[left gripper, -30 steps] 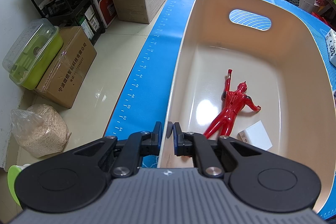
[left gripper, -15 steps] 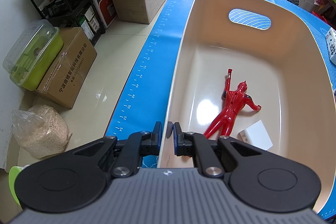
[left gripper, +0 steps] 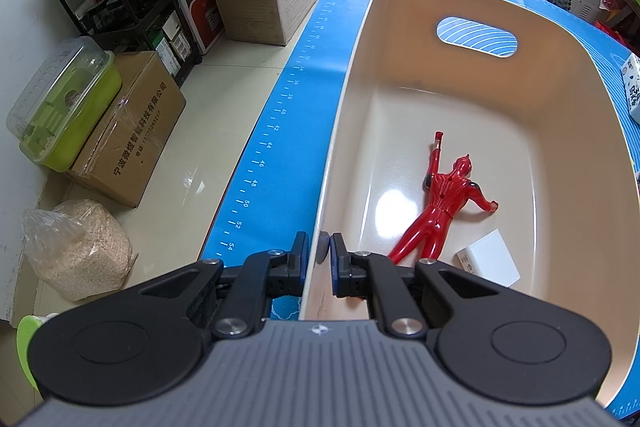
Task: Organize rigid objects
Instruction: 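Carry the green-handled tool into the basket and release it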
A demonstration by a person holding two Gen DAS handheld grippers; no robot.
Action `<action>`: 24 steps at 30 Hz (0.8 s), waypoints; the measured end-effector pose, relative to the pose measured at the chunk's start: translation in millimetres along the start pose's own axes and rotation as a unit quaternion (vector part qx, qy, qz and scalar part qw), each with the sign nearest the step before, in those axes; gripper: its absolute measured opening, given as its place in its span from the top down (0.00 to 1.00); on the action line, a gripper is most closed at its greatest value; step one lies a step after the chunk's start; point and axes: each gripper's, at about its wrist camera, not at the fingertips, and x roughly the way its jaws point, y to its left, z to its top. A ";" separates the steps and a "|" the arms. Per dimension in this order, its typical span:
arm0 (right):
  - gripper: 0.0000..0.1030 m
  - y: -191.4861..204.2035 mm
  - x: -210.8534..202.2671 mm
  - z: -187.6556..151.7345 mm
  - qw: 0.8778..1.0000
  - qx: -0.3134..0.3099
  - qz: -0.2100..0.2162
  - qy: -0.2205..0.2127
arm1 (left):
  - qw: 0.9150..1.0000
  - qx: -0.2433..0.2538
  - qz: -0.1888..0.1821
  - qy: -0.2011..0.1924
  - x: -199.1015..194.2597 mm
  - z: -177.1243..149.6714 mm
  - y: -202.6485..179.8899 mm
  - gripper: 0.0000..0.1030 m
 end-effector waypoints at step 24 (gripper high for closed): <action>0.68 21.9 -126.9 38.6 0.979 0.034 0.073 -0.188 | 1.000 0.001 0.003 -0.001 0.3 -0.3 0.5 0.87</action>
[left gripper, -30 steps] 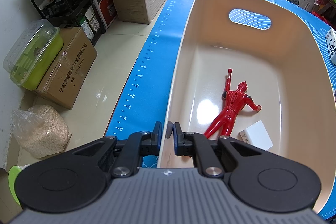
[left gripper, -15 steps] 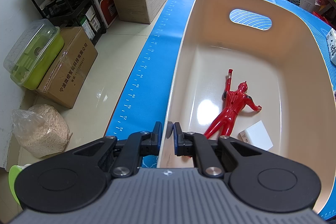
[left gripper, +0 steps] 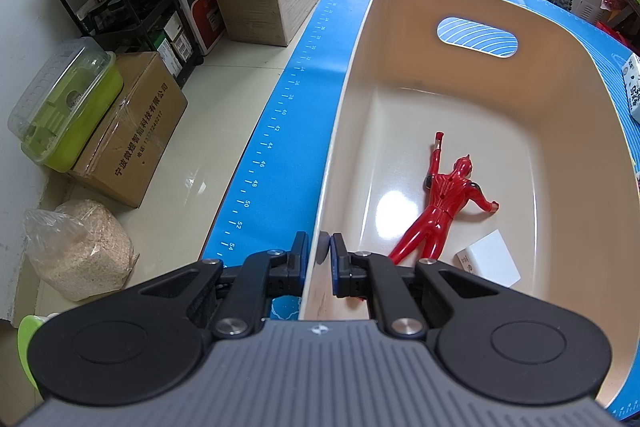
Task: Organize rigid objects
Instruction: 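Carry the green-handled tool into the basket and release it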
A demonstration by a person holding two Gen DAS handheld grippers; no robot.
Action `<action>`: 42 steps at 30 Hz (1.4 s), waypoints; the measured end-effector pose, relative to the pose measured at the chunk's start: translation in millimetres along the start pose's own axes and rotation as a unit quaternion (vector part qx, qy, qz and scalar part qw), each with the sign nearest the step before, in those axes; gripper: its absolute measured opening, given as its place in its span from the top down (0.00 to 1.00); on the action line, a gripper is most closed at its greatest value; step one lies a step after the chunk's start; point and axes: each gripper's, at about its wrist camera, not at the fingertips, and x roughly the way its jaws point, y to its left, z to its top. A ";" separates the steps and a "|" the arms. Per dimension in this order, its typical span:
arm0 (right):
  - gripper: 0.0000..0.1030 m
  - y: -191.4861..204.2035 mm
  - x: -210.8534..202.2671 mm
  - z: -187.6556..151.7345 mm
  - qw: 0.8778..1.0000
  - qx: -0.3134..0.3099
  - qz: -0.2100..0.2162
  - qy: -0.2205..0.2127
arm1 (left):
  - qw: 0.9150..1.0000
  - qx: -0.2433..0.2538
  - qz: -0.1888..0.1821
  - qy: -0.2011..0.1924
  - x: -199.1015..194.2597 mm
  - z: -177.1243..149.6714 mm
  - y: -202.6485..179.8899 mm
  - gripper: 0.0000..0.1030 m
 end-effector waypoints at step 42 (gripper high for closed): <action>0.37 85.2 37.8 -48.9 0.981 -0.121 0.060 0.142 | 1.000 0.001 0.002 0.000 0.2 -0.1 -5.5 0.87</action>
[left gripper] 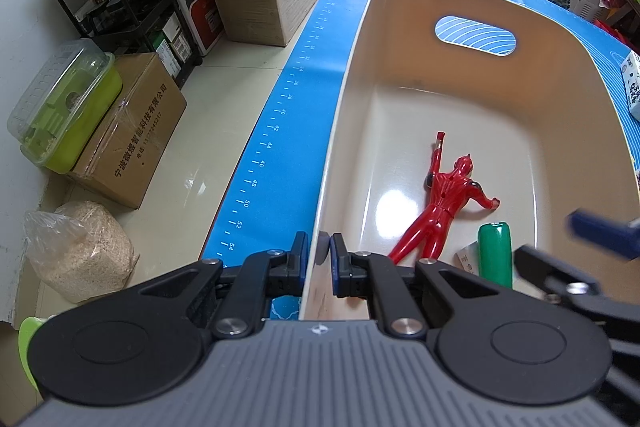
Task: Organize rigid objects
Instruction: 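Carry the green-handled tool into the basket and release it, then grasp the white pill bottle with the right gripper and lift it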
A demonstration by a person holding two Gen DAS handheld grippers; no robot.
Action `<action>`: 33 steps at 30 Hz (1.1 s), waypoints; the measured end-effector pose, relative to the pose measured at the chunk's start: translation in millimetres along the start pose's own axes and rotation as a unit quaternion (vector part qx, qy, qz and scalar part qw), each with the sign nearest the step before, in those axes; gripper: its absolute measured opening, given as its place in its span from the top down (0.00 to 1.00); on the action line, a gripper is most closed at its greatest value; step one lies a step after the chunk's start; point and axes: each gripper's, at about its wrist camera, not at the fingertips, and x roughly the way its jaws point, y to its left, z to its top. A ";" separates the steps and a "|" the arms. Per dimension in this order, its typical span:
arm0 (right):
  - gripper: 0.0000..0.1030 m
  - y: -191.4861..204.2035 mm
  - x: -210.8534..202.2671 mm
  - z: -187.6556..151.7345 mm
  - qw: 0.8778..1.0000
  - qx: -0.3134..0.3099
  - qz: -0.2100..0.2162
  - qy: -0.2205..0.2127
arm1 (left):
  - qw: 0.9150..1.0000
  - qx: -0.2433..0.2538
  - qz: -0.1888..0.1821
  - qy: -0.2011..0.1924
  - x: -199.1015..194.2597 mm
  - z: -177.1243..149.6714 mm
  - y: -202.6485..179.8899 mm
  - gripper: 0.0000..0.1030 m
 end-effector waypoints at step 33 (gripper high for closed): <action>0.20 -214.8 -2.0 -79.1 0.942 0.245 -0.199 0.115 | 1.000 -0.001 0.002 0.001 -0.6 -0.2 1.7 0.87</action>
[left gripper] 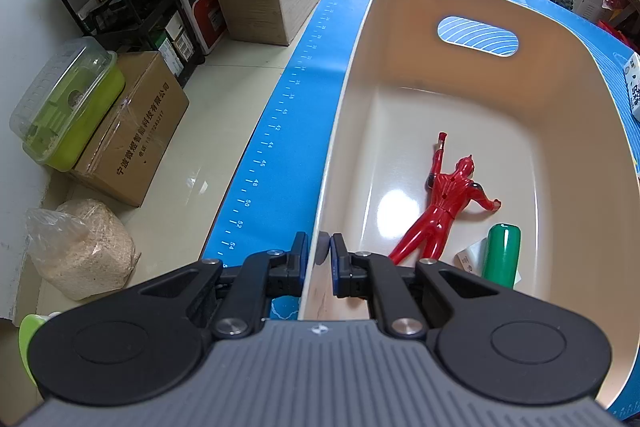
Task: Organize rigid objects
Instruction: 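Grasp the white pill bottle with the right gripper and lift it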
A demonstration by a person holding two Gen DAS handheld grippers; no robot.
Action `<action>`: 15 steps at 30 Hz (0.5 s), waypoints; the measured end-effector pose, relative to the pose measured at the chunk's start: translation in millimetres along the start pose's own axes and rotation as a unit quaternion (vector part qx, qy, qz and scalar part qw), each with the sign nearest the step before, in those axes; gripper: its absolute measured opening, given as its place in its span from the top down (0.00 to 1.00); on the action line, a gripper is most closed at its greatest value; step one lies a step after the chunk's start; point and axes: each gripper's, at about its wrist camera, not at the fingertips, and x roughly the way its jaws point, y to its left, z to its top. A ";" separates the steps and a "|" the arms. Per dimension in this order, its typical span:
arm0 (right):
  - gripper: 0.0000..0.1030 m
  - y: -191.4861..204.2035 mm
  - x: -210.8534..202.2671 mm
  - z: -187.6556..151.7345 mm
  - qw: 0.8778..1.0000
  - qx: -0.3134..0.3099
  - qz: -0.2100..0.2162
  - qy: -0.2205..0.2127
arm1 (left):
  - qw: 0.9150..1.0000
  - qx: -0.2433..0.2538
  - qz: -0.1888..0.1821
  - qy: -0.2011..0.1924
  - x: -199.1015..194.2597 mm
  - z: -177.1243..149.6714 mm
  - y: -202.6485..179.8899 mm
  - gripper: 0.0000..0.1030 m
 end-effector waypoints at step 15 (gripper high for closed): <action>0.57 0.7 16.0 -4.8 1.000 -0.012 -0.006 0.020 | 1.000 0.000 0.000 0.000 0.0 0.1 0.0 0.87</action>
